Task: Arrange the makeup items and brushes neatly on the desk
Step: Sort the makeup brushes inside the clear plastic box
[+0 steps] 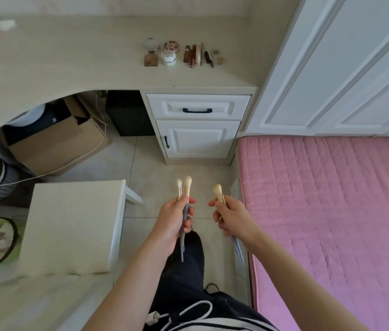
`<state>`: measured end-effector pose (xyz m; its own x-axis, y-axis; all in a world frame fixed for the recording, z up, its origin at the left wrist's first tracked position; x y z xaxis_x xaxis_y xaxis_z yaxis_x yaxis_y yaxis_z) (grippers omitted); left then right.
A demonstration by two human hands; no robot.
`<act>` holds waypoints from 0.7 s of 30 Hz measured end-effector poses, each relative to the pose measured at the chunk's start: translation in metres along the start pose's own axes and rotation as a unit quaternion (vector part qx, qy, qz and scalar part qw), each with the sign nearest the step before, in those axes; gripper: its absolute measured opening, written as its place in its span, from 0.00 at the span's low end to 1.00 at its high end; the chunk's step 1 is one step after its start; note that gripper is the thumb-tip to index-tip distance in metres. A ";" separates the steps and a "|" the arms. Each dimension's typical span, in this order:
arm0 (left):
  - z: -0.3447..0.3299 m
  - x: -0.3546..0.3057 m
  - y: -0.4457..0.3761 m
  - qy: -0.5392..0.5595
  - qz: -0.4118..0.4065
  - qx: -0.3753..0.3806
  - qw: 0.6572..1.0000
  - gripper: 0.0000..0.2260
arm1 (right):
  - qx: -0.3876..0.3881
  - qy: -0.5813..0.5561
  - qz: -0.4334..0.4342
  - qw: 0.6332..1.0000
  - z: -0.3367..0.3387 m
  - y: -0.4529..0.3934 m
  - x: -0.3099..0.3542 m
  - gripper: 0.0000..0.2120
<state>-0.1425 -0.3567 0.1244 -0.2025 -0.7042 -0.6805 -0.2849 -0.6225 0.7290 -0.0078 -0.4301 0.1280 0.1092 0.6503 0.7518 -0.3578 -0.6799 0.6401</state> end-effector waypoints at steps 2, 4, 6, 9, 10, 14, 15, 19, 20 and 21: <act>0.004 -0.031 -0.024 -0.007 -0.003 -0.003 1.000 0.13 | -0.004 0.000 0.001 1.000 -0.003 -0.024 0.024 0.09; 0.009 -0.064 -0.047 -0.012 -0.013 0.000 1.000 0.13 | -0.007 -0.006 0.003 1.000 -0.005 -0.047 0.050 0.09; 0.013 -0.094 -0.070 -0.018 -0.022 0.008 1.000 0.13 | -0.015 -0.018 0.007 1.000 -0.005 -0.071 0.074 0.09; 0.016 -0.131 -0.101 -0.021 -0.035 0.016 0.999 0.13 | -0.036 -0.022 0.016 0.999 -0.003 -0.103 0.105 0.09; 0.015 -0.142 -0.111 -0.021 -0.038 0.020 0.999 0.13 | -0.042 -0.020 0.021 0.999 -0.003 -0.113 0.113 0.09; 0.008 -0.173 -0.145 -0.015 -0.032 0.024 0.999 0.13 | -0.062 -0.018 0.031 0.997 0.004 -0.147 0.140 0.09; 0.005 -0.180 -0.153 -0.012 -0.029 0.026 0.999 0.13 | -0.067 -0.024 0.032 0.997 0.008 -0.156 0.146 0.09; -0.009 -0.208 -0.181 -0.001 -0.028 0.035 0.999 0.13 | -0.082 -0.055 0.025 0.995 0.025 -0.192 0.168 0.10; -0.013 -0.215 -0.188 0.001 -0.029 0.033 0.999 0.12 | -0.086 -0.054 0.025 0.995 0.030 -0.201 0.173 0.10; -0.017 -0.223 -0.196 0.002 -0.029 0.031 0.999 0.12 | -0.088 -0.053 0.025 0.994 0.035 -0.210 0.179 0.10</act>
<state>-0.0255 -0.0842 0.1346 -0.1793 -0.6694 -0.7210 -0.3542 -0.6398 0.6821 0.1197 -0.1828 0.1341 0.1805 0.5718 0.8003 -0.5211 -0.6345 0.5709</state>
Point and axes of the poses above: each hand's wrist, its own y-axis away from the middle knuckle, its own z-axis out of the back of the hand, x = y × z, the point moved 3 cm from there along -y, towards the middle knuckle, and after that the axes turned 3 degrees about -x, right-handed, at the moved point
